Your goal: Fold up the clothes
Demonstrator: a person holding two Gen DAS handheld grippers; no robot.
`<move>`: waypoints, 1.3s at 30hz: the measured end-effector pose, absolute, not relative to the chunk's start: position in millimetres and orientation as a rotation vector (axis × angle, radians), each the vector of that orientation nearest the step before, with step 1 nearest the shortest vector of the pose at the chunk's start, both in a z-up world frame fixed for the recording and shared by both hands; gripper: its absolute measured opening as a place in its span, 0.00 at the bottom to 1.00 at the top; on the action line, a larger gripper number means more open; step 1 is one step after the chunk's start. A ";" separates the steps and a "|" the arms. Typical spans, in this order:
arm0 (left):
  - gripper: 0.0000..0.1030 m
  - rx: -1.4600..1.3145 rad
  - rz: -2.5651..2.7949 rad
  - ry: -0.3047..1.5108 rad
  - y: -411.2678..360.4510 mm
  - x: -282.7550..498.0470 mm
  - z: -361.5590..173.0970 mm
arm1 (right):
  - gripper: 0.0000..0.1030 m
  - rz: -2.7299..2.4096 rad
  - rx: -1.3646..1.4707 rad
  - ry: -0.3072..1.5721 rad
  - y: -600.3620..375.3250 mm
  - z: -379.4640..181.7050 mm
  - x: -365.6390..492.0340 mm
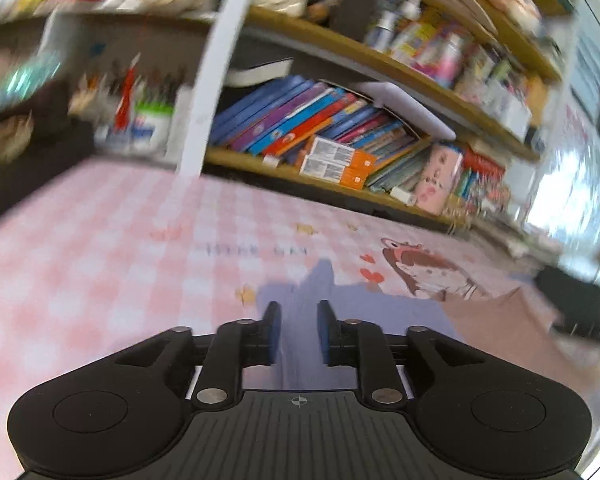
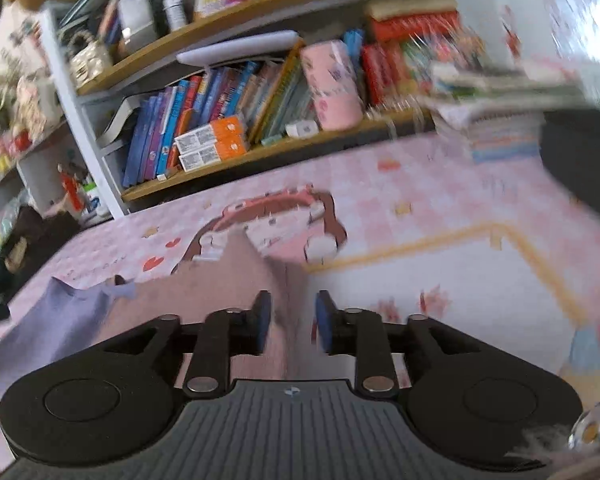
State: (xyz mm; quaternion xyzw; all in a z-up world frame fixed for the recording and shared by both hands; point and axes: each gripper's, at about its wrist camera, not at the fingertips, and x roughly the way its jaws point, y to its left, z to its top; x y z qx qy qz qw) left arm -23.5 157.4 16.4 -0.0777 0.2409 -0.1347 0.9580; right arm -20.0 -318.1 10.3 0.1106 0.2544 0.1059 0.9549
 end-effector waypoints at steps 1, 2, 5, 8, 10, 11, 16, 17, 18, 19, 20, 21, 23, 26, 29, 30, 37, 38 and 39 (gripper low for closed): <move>0.37 -0.120 -0.288 0.506 151.1 -15.9 18.3 | 0.26 0.222 0.185 0.511 -313.8 14.7 -13.3; 0.40 -0.087 -0.298 0.526 144.7 -8.0 18.8 | 0.27 0.227 0.150 0.512 -309.4 17.5 -6.5; 0.41 -0.008 -0.297 0.580 127.4 14.7 16.5 | 0.27 0.246 0.061 0.532 -294.1 21.5 14.3; 0.37 0.010 -0.308 0.617 120.7 32.2 12.0 | 0.27 0.266 0.013 0.573 -284.2 20.2 34.7; 0.11 0.024 -0.333 0.651 118.6 38.6 6.6 | 0.19 0.272 -0.018 0.618 -279.9 15.6 48.1; 0.04 0.025 -0.341 0.659 119.7 39.7 4.8 | 0.04 0.288 -0.026 0.638 -278.4 12.8 51.8; 0.04 -0.169 -0.333 0.570 150.8 33.0 10.3 | 0.04 0.303 0.050 0.559 -290.5 20.4 40.0; 0.04 -0.168 -0.327 0.589 150.7 36.5 6.2 | 0.03 0.293 0.069 0.560 -292.5 18.7 41.0; 0.04 -0.159 -0.320 0.619 148.8 41.5 -0.3 | 0.03 0.284 0.077 0.579 -293.1 13.7 44.5; 0.04 -0.155 -0.315 0.643 147.1 44.9 -6.5 | 0.03 0.276 0.079 0.611 -292.9 6.4 49.8; 0.04 -0.156 -0.312 0.653 147.2 46.2 -11.2 | 0.04 0.273 0.082 0.637 -292.6 -1.1 54.3; 0.05 -0.172 -0.314 0.649 149.4 46.0 -13.3 | 0.04 0.276 0.090 0.647 -293.0 -6.8 56.6; 0.08 -0.215 -0.312 0.649 155.6 45.7 -13.9 | 0.04 0.278 0.121 0.645 -296.2 -8.6 55.8; 0.22 -0.210 -0.278 0.637 158.9 37.6 -8.0 | 0.40 0.245 0.145 0.640 -301.8 -2.8 48.4; 0.59 -0.178 -0.208 0.598 162.4 16.3 -3.0 | 0.54 0.262 0.167 0.609 -314.1 2.2 27.8; 0.59 -0.190 -0.216 0.595 165.6 7.7 -3.5 | 0.54 0.271 0.189 0.613 -319.2 1.7 19.8; 0.59 -0.344 -0.299 0.598 181.1 -40.1 -9.3 | 0.54 0.329 0.392 0.676 -348.9 -9.3 -32.3; 0.59 -0.359 -0.307 0.595 181.0 -43.5 -9.7 | 0.54 0.342 0.416 0.681 -350.2 -10.1 -37.2; 0.59 -0.372 -0.318 0.593 179.8 -46.1 -10.7 | 0.54 0.355 0.437 0.686 -350.6 -10.9 -41.5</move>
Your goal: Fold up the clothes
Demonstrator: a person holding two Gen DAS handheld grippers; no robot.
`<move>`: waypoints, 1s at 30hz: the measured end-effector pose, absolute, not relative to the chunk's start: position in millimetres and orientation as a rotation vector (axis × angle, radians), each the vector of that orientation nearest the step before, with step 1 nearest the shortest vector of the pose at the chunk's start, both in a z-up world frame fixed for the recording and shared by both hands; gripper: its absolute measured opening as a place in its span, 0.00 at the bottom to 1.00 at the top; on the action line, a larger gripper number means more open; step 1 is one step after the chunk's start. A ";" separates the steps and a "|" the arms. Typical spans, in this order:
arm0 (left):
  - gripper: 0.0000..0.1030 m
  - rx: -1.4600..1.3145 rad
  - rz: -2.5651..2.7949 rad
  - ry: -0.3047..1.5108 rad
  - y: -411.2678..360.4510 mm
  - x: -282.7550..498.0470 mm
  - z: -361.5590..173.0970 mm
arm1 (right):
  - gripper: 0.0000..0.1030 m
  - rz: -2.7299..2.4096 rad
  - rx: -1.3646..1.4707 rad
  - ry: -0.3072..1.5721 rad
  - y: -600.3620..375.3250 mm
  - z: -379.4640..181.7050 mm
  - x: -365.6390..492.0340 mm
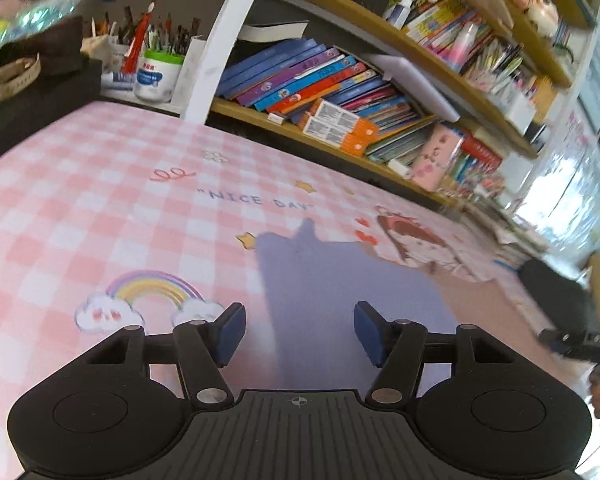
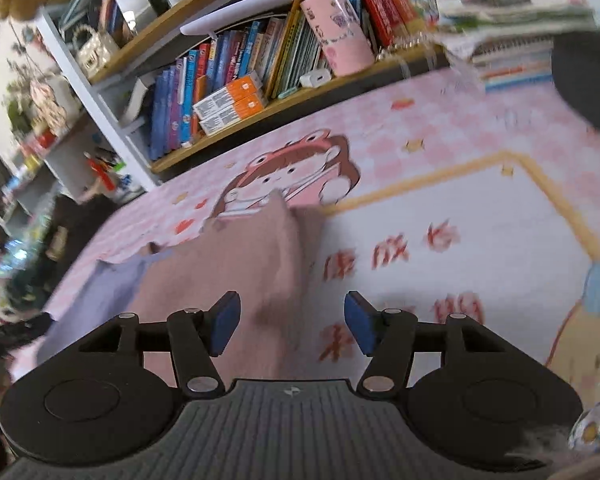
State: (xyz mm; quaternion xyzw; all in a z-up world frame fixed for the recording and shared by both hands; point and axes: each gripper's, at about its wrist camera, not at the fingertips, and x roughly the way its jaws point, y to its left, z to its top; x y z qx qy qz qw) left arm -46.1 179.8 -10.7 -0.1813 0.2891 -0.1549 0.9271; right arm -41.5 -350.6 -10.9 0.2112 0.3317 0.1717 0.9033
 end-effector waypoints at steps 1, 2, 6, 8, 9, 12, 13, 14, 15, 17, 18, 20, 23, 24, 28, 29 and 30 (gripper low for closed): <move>0.59 -0.381 -0.327 0.594 178.4 -46.9 -12.1 | 0.54 0.368 0.450 0.689 -349.4 -11.7 -45.3; 0.59 -0.387 -0.331 0.600 176.5 -46.6 -14.4 | 0.52 0.377 0.454 0.690 -347.5 -12.2 -48.2; 0.56 -0.375 -0.325 0.637 166.1 -41.1 -24.2 | 0.46 0.379 0.439 0.711 -337.5 -17.5 -52.0; 0.54 -0.383 -0.332 0.639 164.3 -39.4 -27.8 | 0.37 0.384 0.441 0.719 -334.0 -20.7 -50.1; 0.52 -0.391 -0.340 0.640 163.4 -38.6 -29.1 | 0.33 0.389 0.445 0.724 -332.7 -21.7 -48.5; 0.35 -0.387 -0.329 0.646 162.1 -35.7 -30.7 | 0.25 0.390 0.439 0.732 -326.6 -22.7 -44.3; 0.31 -0.388 -0.323 0.647 163.6 -34.4 -31.5 | 0.23 0.391 0.430 0.732 -324.2 -22.1 -43.1; 0.29 -0.403 -0.321 0.647 167.1 -32.9 -32.5 | 0.22 0.391 0.423 0.732 -322.0 -21.6 -41.3; 0.27 -0.426 -0.319 0.648 172.1 -31.0 -33.7 | 0.22 0.391 0.416 0.734 -319.3 -21.1 -39.1; 0.26 -0.458 -0.308 0.648 182.2 -28.3 -34.4 | 0.22 0.396 0.411 0.741 -313.2 -20.6 -32.7; 0.26 -0.460 -0.296 0.647 186.5 -26.9 -34.2 | 0.22 0.402 0.408 0.745 -308.4 -20.6 -28.8; 0.26 -0.451 -0.275 0.646 194.8 -22.8 -33.2 | 0.22 0.412 0.387 0.751 -295.1 -19.6 -19.2; 0.26 -0.431 -0.247 0.660 211.8 -7.8 -30.8 | 0.22 0.419 0.338 0.759 -268.9 -15.4 4.5; 0.26 -0.427 -0.238 0.668 218.8 0.3 -29.6 | 0.22 0.422 0.322 0.764 -259.9 -14.0 15.1; 0.26 -0.424 -0.197 0.691 241.9 31.2 -28.3 | 0.22 0.436 0.298 0.793 -230.9 -11.2 55.2; 0.26 -0.425 -0.188 0.694 246.4 37.6 -28.9 | 0.22 0.439 0.290 0.798 -224.5 -10.3 63.1; 0.26 -0.428 -0.180 0.695 250.9 43.2 -30.0 | 0.22 0.439 0.280 0.801 -218.1 -9.5 70.1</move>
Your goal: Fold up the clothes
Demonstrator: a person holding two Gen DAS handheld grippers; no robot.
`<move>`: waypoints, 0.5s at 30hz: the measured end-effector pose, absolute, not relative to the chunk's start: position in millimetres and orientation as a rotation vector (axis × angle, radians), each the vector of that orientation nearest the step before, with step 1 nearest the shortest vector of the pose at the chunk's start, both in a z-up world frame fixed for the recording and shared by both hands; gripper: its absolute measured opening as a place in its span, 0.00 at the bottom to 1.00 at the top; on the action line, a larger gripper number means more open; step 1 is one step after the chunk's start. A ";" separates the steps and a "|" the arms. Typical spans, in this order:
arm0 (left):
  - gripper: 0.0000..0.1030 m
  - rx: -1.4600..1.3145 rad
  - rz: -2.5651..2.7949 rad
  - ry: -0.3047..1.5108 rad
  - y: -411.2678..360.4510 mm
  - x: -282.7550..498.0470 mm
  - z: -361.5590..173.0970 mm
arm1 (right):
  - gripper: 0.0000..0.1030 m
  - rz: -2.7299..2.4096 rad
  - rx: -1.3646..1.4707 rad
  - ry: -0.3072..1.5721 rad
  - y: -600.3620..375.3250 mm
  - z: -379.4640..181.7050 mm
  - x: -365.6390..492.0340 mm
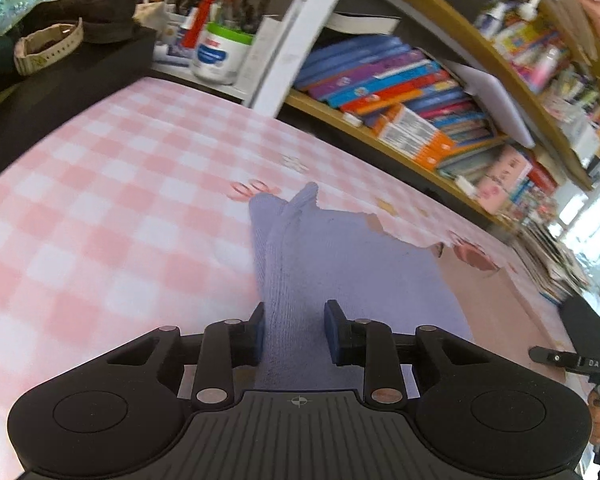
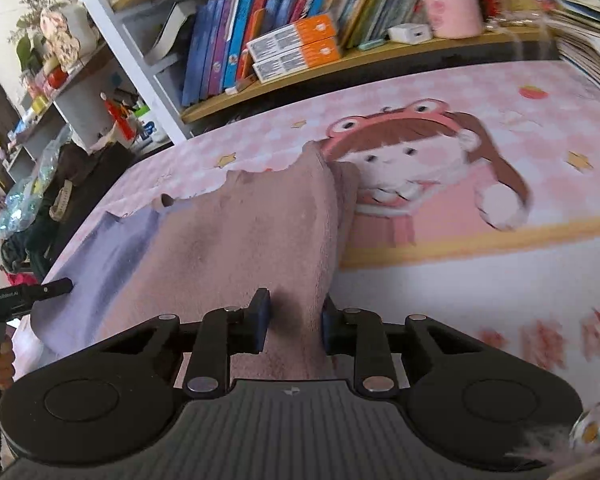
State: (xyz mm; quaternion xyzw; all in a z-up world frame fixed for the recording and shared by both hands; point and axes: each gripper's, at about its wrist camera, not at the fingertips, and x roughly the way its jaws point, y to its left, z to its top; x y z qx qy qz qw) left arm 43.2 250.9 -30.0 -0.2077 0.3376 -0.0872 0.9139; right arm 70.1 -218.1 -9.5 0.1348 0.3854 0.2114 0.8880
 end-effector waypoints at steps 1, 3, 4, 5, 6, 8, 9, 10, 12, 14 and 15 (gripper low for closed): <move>0.26 -0.434 -0.171 0.695 254.8 47.4 -31.0 | 0.22 0.440 0.269 0.802 -212.4 -9.0 75.9; 0.28 -0.446 -0.154 0.691 261.5 51.9 -31.5 | 0.25 0.446 0.247 0.803 -203.6 -8.1 83.9; 0.28 -0.448 -0.140 0.688 264.5 51.2 -30.4 | 0.26 0.450 0.234 0.804 -200.3 -7.7 86.8; 0.28 -0.444 -0.124 0.677 266.9 47.8 -27.5 | 0.29 0.455 0.218 0.801 -198.2 -6.9 88.8; 0.29 -0.433 -0.106 0.656 269.1 40.6 -22.8 | 0.33 0.462 0.198 0.793 -197.6 -5.3 89.5; 0.35 -0.408 -0.071 0.617 271.3 21.2 -11.9 | 0.44 0.485 0.144 0.755 -200.3 -0.3 87.3; 0.37 -0.397 -0.047 0.602 271.3 9.3 -5.3 | 0.44 0.494 0.102 0.727 -202.8 2.5 84.7; 0.38 -0.402 -0.023 0.592 272.5 -2.3 0.5 | 0.44 0.500 0.051 0.696 -205.0 5.1 82.2; 0.42 -0.469 0.004 0.581 276.6 -24.8 7.7 | 0.44 0.512 -0.053 0.642 -208.6 7.5 77.9; 0.45 -0.554 0.009 0.583 277.1 -44.2 10.1 | 0.44 0.552 -0.139 0.600 -210.9 7.5 75.9; 0.45 -0.593 0.004 0.586 274.6 -51.7 9.1 | 0.45 0.580 -0.174 0.586 -211.5 6.4 75.5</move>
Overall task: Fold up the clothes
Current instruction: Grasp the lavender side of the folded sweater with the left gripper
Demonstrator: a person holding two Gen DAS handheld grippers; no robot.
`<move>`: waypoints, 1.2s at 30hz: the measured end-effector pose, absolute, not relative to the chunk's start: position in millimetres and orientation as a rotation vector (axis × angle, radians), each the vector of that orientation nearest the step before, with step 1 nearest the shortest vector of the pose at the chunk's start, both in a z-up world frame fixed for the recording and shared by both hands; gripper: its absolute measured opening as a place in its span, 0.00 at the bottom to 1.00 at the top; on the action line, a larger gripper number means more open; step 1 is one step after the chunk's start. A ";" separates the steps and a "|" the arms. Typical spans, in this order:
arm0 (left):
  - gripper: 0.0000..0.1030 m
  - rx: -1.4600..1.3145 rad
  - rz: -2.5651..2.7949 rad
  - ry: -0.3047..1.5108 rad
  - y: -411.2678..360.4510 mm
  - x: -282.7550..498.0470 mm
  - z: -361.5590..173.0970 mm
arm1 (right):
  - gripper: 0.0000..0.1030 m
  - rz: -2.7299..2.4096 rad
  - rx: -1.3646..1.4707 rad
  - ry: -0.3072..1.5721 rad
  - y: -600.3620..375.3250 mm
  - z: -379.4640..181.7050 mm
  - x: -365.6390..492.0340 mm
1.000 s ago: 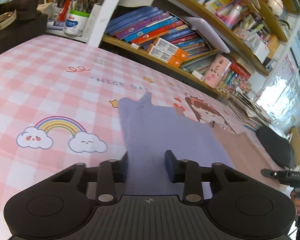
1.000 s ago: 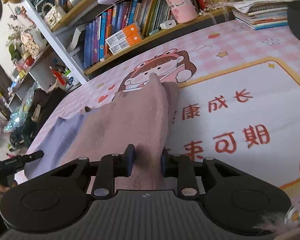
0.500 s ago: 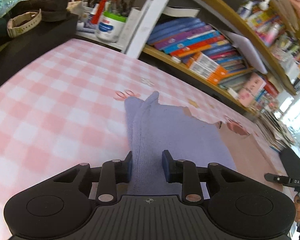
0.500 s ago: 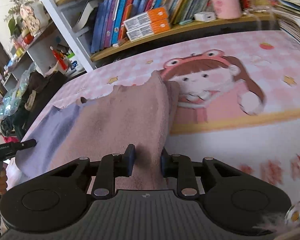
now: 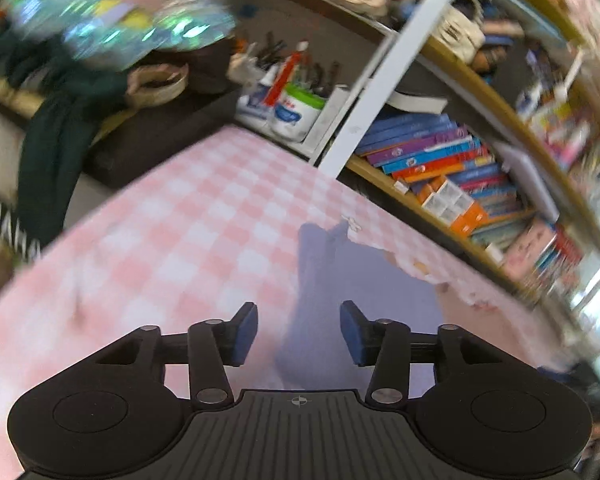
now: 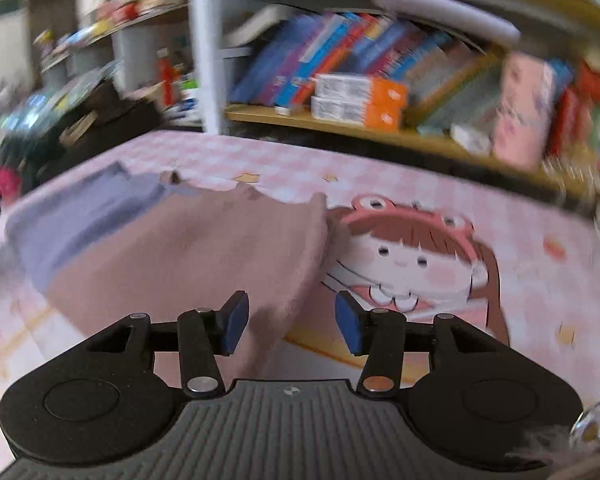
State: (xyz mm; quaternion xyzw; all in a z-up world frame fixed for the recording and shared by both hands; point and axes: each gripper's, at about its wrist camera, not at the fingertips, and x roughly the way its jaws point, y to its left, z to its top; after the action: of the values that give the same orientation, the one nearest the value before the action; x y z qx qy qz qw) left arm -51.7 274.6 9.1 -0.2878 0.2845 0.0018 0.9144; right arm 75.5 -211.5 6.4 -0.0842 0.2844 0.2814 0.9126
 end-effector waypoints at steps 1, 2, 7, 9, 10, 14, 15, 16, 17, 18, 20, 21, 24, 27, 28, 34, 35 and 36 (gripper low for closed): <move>0.46 -0.632 -0.003 0.588 271.8 -58.7 7.7 | 0.45 0.609 -0.204 0.576 -211.9 4.8 75.7; 0.46 -0.675 -0.010 0.593 269.2 -63.8 5.4 | 0.45 0.637 -0.230 0.572 -211.9 3.0 76.4; 0.47 -0.943 0.026 0.625 264.4 -58.5 -21.0 | 0.46 0.727 -0.296 0.562 -210.8 -2.2 86.6; 0.46 -1.016 0.074 0.648 264.7 -47.2 -31.6 | 0.47 0.749 -0.320 0.554 -210.2 -1.8 90.1; 0.45 -1.047 0.080 0.639 264.3 -43.2 -35.2 | 0.49 0.759 -0.334 0.549 -210.4 -1.7 91.9; 0.45 -1.095 0.130 0.613 258.0 -29.0 -37.5 | 0.51 0.815 -0.366 0.538 -212.8 -4.2 97.3; 0.45 -1.098 0.145 0.610 255.8 -26.3 -37.1 | 0.51 0.828 -0.365 0.540 -213.7 -5.5 98.8; 0.45 -1.103 0.159 0.606 254.2 -25.1 -37.1 | 0.50 0.839 -0.363 0.540 -214.4 -6.6 100.1; 0.45 -1.110 0.171 0.600 252.8 -24.2 -37.4 | 0.50 0.849 -0.364 0.539 -214.6 -7.5 100.8; 0.45 -1.123 0.183 0.589 251.8 -24.2 -38.5 | 0.50 0.858 -0.366 0.537 -214.2 -8.4 101.1; 0.45 -1.157 0.203 0.566 251.5 -26.4 -41.9 | 0.50 0.875 -0.374 0.535 -212.8 -10.1 101.4; 0.45 -1.172 0.215 0.557 251.0 -27.3 -42.5 | 0.50 0.883 -0.377 0.535 -212.2 -11.0 101.8; 0.46 -1.193 0.254 0.543 247.2 -29.4 -41.4 | 0.50 0.906 -0.379 0.539 -211.3 -12.7 103.7; 0.48 -1.172 0.301 0.558 241.7 -26.4 -35.6 | 0.50 0.934 -0.373 0.552 -211.8 -13.1 107.8; 0.48 -1.155 0.316 0.568 239.3 -23.8 -33.1 | 0.50 0.946 -0.372 0.557 -212.1 -12.9 109.7; 0.51 -1.000 0.374 0.629 221.4 -8.6 -18.2 | 0.50 0.981 -0.309 0.566 -219.7 -17.6 116.2; 0.52 -0.942 0.377 0.656 217.0 -3.4 -14.1 | 0.50 0.983 -0.292 0.564 -221.7 -19.2 116.7; 0.52 -0.883 0.383 0.682 212.0 2.1 -10.3 | 0.50 0.987 -0.278 0.563 -223.5 -20.4 117.4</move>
State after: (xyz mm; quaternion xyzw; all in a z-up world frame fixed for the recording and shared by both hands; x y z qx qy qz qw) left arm 2.1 212.0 -10.3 -0.4165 0.3216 0.1804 0.8310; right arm 117.4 -223.5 -20.4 -0.1312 0.2657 0.4658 0.8338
